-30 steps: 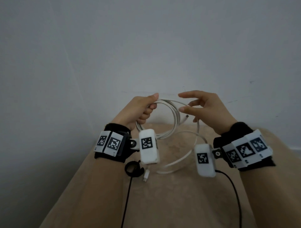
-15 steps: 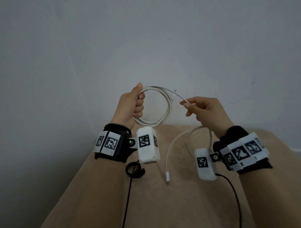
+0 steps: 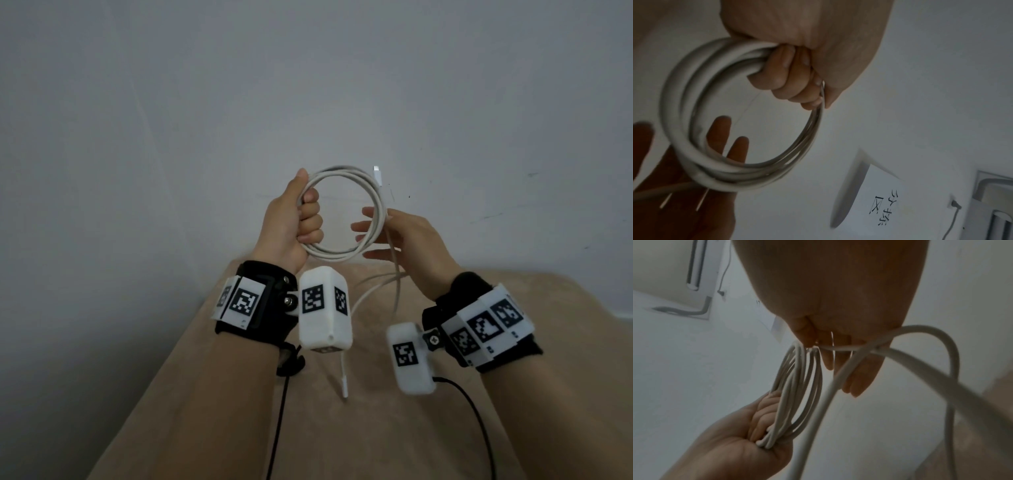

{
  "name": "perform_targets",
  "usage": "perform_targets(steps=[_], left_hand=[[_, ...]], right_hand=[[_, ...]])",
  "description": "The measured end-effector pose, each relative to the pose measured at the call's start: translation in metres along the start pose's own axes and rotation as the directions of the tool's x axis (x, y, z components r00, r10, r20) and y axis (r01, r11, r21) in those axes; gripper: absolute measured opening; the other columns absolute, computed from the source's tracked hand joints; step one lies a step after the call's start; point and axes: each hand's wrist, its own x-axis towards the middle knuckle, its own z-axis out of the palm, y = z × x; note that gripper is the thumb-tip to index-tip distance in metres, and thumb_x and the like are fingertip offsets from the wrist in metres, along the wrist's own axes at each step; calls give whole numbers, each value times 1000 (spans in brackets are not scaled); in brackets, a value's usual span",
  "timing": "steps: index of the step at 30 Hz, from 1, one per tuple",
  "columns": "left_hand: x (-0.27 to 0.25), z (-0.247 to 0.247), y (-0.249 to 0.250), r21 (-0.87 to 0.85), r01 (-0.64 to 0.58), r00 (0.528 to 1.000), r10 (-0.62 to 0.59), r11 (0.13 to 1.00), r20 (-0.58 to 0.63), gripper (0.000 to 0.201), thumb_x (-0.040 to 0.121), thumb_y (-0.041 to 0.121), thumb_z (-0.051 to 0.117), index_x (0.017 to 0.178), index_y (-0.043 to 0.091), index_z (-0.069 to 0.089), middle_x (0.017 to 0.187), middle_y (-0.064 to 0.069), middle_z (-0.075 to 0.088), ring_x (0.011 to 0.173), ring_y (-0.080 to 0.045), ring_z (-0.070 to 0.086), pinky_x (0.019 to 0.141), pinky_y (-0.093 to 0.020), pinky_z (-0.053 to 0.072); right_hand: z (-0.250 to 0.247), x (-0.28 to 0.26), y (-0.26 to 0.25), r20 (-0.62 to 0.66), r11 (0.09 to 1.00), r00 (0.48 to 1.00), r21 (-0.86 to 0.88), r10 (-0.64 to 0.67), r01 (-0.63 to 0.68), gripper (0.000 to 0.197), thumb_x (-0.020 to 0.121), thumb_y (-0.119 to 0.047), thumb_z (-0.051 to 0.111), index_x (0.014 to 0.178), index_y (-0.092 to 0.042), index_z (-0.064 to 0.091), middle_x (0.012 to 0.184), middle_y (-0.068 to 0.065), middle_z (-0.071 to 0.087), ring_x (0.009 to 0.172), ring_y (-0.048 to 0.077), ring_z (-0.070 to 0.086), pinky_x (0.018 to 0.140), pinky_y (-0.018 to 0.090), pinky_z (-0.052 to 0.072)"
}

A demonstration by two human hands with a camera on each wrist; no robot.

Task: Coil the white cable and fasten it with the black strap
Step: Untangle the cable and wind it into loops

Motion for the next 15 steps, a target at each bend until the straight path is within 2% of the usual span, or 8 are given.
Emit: perform_targets(steps=[2,4,5,7,10,12,15], left_hand=[[0,1,0,12,-20,1000,20,1000,-13,43,98,42,46,62,18,37,42,9,24,30,-3,16,30,-16,13],[-1,2,-1,22,-33,999,33,999,-21,43,97,42,46,62,18,38,43,9,24,31,-3,16,30,-16,14],[-1,3,-2,20,-32,999,33,999,-20,43,97,41,46,62,18,38,43,9,24,31,-3,16,30,-16,14],[-1,5,-4,9,-22,1000,22,1000,-9,43,98,42,46,63,18,38,43,9,24,31,-3,16,30,-16,13],[1,6,-6,-4,12,1000,-12,1000,28,43,98,42,45,62,18,38,42,9,24,30,-3,17,30,-16,14],[1,4,-6,-1,63,995,-62,998,79,44,97,43,44,62,18,39,40,9,26,30,-4,20,31,-16,18],[1,-2,0,93,138,979,-150,986,136,45,97,44,42,62,16,42,39,8,27,32,-7,27,38,-17,26]], right_hand=[[2,1,1,15,989,999,145,28,-30,37,101,-31,34,109,-9,63,98,14,73,94,27,69,85,39,55],[4,1,1,42,979,998,197,42,-50,46,100,-42,34,112,-6,60,97,17,72,93,28,70,84,38,57],[5,0,2,55,984,998,175,29,-39,44,99,-41,38,113,-4,58,96,18,72,92,28,70,82,36,57],[8,-1,5,67,994,998,112,-20,12,32,98,-27,47,112,0,55,89,15,73,87,27,71,77,34,57],[9,0,9,62,989,997,138,-55,46,12,99,-15,45,98,-4,51,70,9,69,74,24,69,69,33,57],[6,2,9,59,986,996,157,-67,57,11,100,-13,43,93,-6,49,63,6,63,70,23,69,70,35,58],[1,3,9,54,994,994,71,-91,88,14,100,-11,42,89,-7,51,55,-1,53,61,18,65,79,46,55]])
